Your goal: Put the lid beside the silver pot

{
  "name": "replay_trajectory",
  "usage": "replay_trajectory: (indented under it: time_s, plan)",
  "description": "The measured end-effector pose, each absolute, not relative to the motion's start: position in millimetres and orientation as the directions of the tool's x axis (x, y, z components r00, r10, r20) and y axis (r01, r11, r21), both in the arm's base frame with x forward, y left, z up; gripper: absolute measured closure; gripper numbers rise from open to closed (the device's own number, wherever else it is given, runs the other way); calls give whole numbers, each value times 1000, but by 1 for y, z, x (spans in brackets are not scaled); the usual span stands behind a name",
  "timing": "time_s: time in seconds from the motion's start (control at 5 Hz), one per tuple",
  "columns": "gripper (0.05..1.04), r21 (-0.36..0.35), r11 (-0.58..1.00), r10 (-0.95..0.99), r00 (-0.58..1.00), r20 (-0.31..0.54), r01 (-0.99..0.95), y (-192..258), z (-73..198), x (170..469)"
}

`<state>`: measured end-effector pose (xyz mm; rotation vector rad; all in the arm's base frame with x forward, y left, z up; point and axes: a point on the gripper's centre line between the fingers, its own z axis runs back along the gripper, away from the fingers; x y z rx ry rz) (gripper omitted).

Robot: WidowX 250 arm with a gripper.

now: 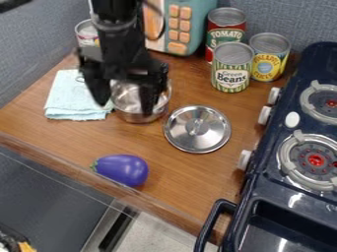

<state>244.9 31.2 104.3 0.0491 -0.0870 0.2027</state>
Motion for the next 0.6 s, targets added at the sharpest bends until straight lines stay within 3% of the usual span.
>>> replay_trajectory:
  time_s: [0.2,0.6]
  plan:
    - [84,53,973,222,975,20,-223,33,97,246]
    - [84,48,978,204,979,4,-204,33,93,248]
